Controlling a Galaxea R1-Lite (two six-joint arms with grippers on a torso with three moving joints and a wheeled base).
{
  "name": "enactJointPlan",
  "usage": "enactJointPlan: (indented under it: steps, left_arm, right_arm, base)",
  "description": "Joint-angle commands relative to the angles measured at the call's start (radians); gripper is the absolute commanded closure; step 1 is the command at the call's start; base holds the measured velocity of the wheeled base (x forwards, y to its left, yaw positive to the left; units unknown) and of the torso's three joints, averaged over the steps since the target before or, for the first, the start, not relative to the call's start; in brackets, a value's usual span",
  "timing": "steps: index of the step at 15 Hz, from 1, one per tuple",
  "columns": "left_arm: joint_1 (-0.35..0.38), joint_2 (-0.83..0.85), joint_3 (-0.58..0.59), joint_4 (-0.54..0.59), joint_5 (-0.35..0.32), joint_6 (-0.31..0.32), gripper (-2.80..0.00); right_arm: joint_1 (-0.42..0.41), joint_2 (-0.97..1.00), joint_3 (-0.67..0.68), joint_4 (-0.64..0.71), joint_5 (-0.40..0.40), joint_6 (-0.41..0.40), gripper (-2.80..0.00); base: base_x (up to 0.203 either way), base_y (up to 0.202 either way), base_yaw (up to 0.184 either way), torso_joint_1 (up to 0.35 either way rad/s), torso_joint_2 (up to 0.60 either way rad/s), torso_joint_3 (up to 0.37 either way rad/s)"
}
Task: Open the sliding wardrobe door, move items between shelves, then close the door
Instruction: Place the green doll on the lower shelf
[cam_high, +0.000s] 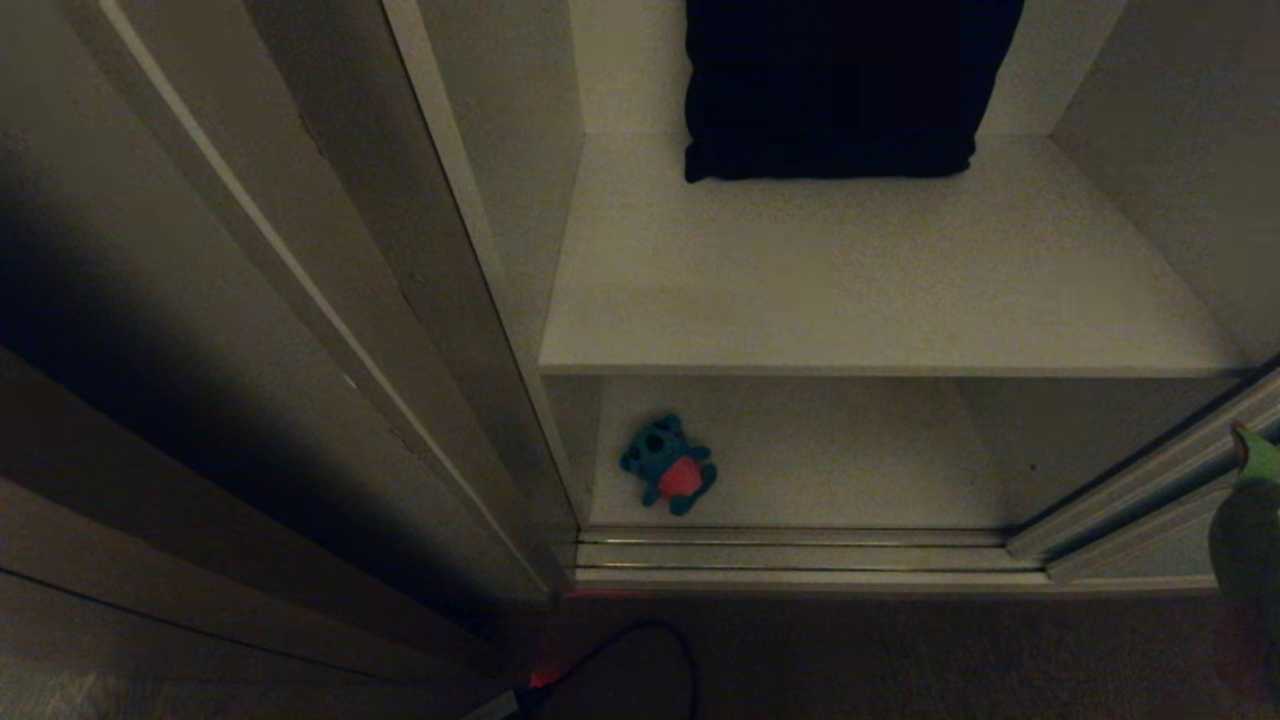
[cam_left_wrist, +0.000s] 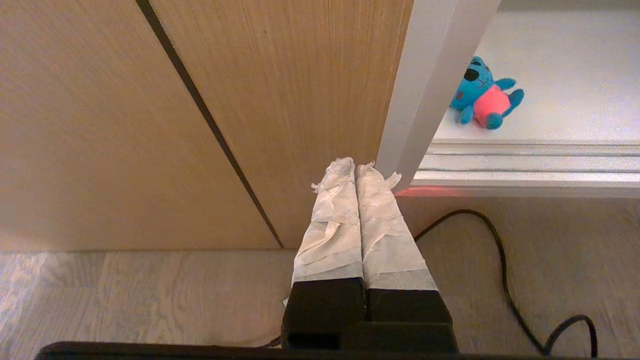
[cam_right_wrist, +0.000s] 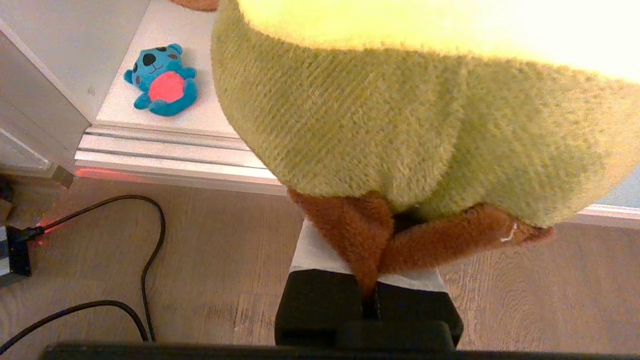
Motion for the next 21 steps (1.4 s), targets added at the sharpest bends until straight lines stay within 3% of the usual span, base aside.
enactJointPlan:
  steps: [1, 16, 21]
  left_arm:
    - [0.000, -0.002, 0.000, 0.000, 0.000, 0.000, 0.00]
    - [0.000, -0.002, 0.000, -0.002, 0.000, -0.006, 0.00]
    - [0.000, 0.000, 0.000, 0.000, -0.001, 0.002, 0.00]
  right_arm:
    - [0.000, 0.003, 0.003, 0.000, 0.000, -0.001, 0.00]
    - [0.000, 0.003, 0.003, 0.000, 0.000, -0.001, 0.00]
    - [0.000, 0.003, 0.003, 0.000, 0.000, -0.001, 0.00]
  base:
    - [0.000, 0.000, 0.000, 0.000, 0.00, 0.000]
    - [0.000, 0.000, 0.000, 0.000, 0.00, 0.000]
    - [0.000, 0.000, 0.000, 0.002, 0.00, -0.153]
